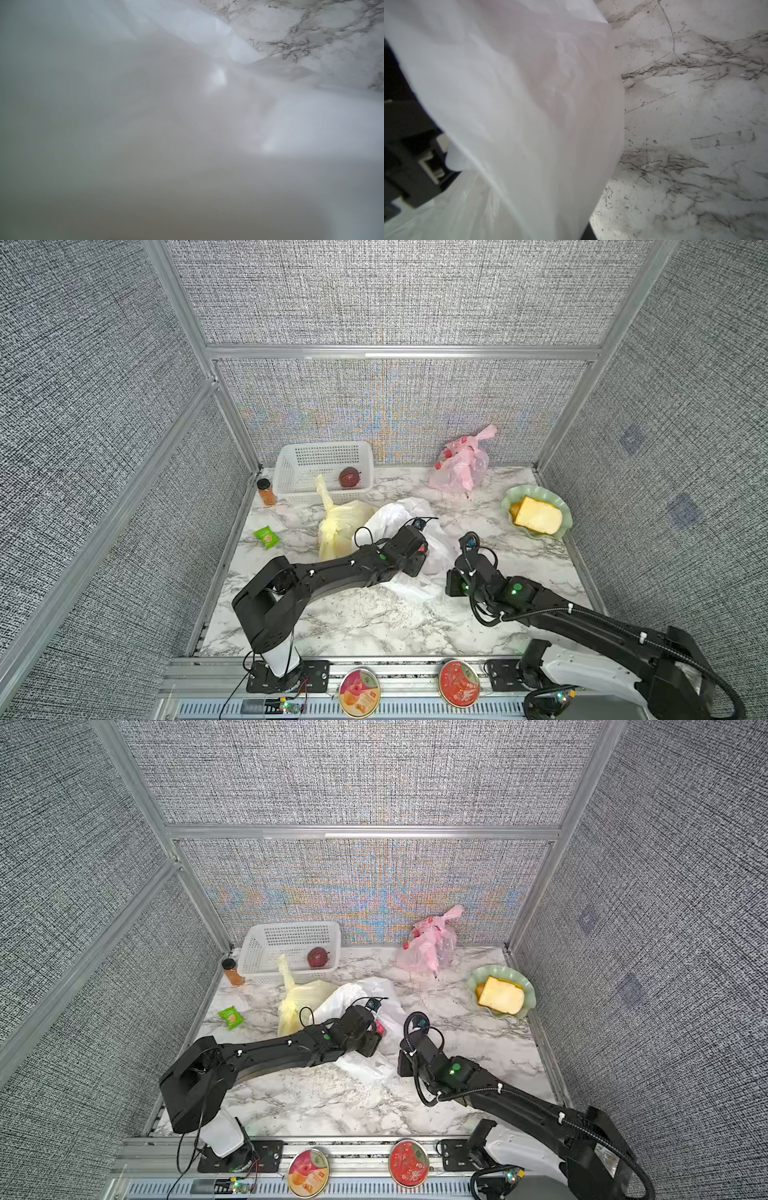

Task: Untie the knot of a plastic bag & take out the apple
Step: Pick up the apple from the plastic bag.

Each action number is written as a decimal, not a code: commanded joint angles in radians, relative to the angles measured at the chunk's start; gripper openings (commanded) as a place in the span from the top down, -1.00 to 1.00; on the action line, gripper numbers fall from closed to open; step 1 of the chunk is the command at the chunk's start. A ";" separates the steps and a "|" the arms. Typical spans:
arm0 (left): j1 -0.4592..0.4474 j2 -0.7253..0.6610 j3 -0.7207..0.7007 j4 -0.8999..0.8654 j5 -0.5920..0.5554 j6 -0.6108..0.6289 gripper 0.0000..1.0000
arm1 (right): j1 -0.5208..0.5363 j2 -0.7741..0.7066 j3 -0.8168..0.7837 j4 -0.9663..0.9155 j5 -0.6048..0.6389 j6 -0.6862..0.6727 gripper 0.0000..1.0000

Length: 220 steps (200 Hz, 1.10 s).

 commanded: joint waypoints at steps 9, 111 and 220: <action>-0.009 -0.062 -0.043 0.025 0.078 0.003 -0.23 | -0.016 0.004 0.011 -0.002 0.017 -0.023 1.00; -0.011 -0.246 -0.127 0.008 0.159 0.016 -0.22 | -0.044 0.038 0.021 0.009 0.022 -0.025 1.00; -0.011 -0.349 -0.014 -0.063 0.109 0.117 -0.23 | -0.059 0.021 0.029 -0.012 0.025 -0.036 1.00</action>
